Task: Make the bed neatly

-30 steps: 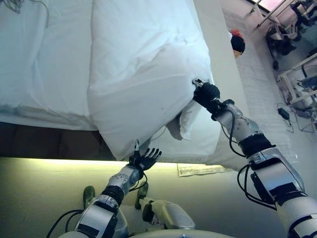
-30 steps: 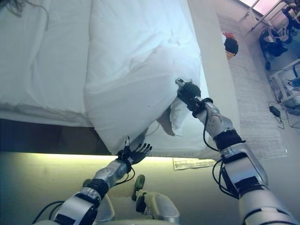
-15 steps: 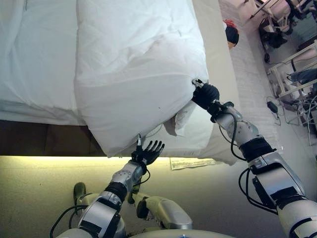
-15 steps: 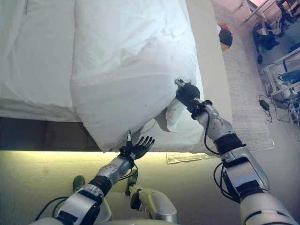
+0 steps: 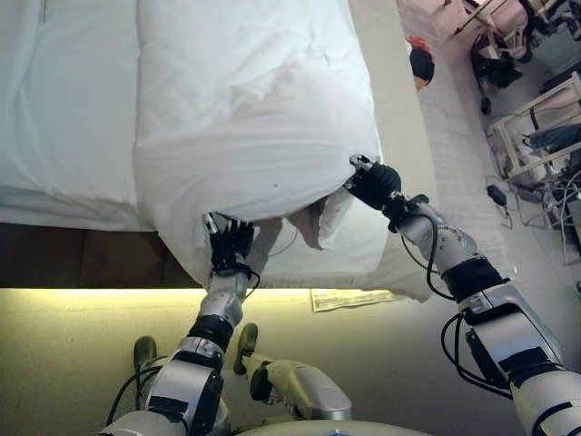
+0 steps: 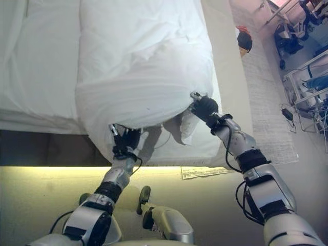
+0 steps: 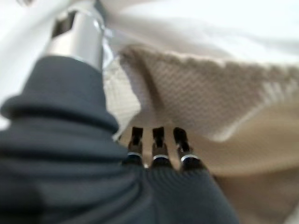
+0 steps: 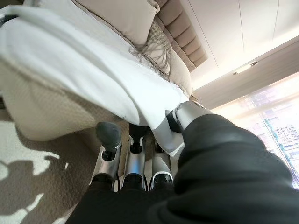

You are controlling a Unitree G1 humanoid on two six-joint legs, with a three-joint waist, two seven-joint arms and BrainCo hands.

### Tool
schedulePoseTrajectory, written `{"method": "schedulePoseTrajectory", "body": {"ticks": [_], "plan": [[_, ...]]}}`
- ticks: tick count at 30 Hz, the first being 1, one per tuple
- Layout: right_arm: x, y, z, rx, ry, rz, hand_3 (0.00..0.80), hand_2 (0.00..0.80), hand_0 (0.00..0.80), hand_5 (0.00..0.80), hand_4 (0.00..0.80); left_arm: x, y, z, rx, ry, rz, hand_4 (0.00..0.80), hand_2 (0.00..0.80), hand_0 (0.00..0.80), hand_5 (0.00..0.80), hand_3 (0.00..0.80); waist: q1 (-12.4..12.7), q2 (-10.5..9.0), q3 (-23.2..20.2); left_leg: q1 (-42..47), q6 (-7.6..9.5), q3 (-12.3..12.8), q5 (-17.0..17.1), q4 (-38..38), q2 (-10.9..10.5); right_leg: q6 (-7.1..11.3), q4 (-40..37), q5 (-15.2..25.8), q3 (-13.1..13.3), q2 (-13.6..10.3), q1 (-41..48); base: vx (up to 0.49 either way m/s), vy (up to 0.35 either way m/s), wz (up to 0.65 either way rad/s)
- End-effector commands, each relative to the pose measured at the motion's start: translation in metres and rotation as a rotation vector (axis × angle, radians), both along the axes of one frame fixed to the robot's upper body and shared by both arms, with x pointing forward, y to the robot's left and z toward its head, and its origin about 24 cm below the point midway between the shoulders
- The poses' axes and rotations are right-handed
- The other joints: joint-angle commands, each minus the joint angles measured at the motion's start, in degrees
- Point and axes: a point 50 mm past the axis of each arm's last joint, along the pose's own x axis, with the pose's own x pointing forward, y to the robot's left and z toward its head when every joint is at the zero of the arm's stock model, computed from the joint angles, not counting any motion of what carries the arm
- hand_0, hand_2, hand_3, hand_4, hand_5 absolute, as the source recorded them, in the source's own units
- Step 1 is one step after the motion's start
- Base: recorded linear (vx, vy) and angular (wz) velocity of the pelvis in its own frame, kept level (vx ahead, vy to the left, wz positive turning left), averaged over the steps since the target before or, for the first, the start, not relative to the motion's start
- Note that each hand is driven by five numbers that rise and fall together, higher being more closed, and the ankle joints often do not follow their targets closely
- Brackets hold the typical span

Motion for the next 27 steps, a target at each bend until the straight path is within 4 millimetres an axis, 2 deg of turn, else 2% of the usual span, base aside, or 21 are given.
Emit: {"method": "schedulePoseTrajectory", "body": {"ticks": [1, 7, 9, 16, 22, 25, 27], "plan": [[-0.006, -0.030, 0.053, 0.093, -0.257, -0.038, 0.800, 0.800, 0.800, 0.800, 0.800, 0.020, 0.017, 0.054, -0.021, -0.226, 0.150, 0.000, 0.000, 0.000, 0.000, 0.000, 1.7, -1.54, -1.7, -0.1, 1.97, 0.0, -0.9, -2.3, -1.0, 5.70, 5.0, -7.2, -0.7, -1.7, 2.0, -0.005, 0.048, 0.13], [-0.010, -0.037, 0.045, 0.101, -0.241, -0.049, 0.800, 0.800, 0.800, 0.800, 0.800, 0.017, 0.037, 0.059, -0.012, -0.252, 0.233, 0.000, 0.000, 0.000, 0.000, 0.000, 3.1, -2.51, -1.5, -0.5, 1.93, -1.2, -1.3, -2.1, -1.1, 5.78, 4.7, -7.4, -1.8, -1.3, 2.6, -0.008, 0.048, 0.08], [-0.011, -0.043, 0.041, 0.109, -0.236, -0.063, 0.800, 0.800, 0.800, 0.800, 0.800, 0.017, 0.048, 0.062, -0.001, -0.255, 0.263, 0.000, 0.000, 0.000, 0.000, 0.000, 3.8, -3.20, -0.8, -1.4, 2.25, -0.9, 0.2, -2.5, -1.6, 5.50, 4.2, -6.4, -3.0, -1.6, 2.2, -0.146, 0.049, 0.22], [-0.007, -0.044, 0.035, 0.104, -0.217, -0.069, 0.800, 0.800, 0.800, 0.800, 0.800, 0.015, 0.065, 0.063, -0.002, -0.237, 0.316, 0.000, 0.000, 0.000, 0.000, 0.000, 5.7, -2.96, 0.2, -0.7, 2.42, -2.0, 0.9, -5.4, -2.9, 6.03, 2.8, -6.0, -4.5, -2.3, 2.7, -0.062, 0.071, 0.14], [-0.008, -0.031, 0.022, 0.058, -0.173, -0.018, 0.800, 0.800, 0.800, 0.800, 0.800, 0.000, 0.075, 0.032, -0.016, -0.150, 0.341, 0.000, 0.000, 0.000, 0.000, 0.000, 7.6, -1.47, -1.0, 2.9, 2.45, -2.2, 2.0, -9.5, -3.7, 6.27, 1.5, -6.4, -6.3, -3.1, 5.2, 0.036, 0.079, 0.19], [-0.010, -0.027, 0.010, 0.023, -0.131, -0.001, 0.800, 0.800, 0.800, 0.800, 0.800, -0.008, 0.089, 0.020, -0.013, -0.108, 0.371, 0.000, 0.000, 0.000, 0.000, 0.000, 8.0, -0.66, -2.1, 4.6, 2.34, -1.9, 2.2, -10.2, -3.7, 6.18, 1.5, -6.8, -6.8, -3.4, 6.5, 0.105, 0.094, 0.13], [-0.014, -0.027, -0.005, 0.004, -0.082, 0.015, 0.800, 0.800, 0.800, 0.800, 0.800, -0.014, 0.104, 0.014, -0.010, -0.068, 0.404, 0.000, 0.000, 0.000, 0.000, 0.000, 8.2, 0.18, -3.3, 6.2, 2.29, -1.7, 2.1, -10.6, -3.8, 6.17, 1.6, -7.2, -6.9, -3.7, 7.8, 0.157, 0.138, 0.05]]}}
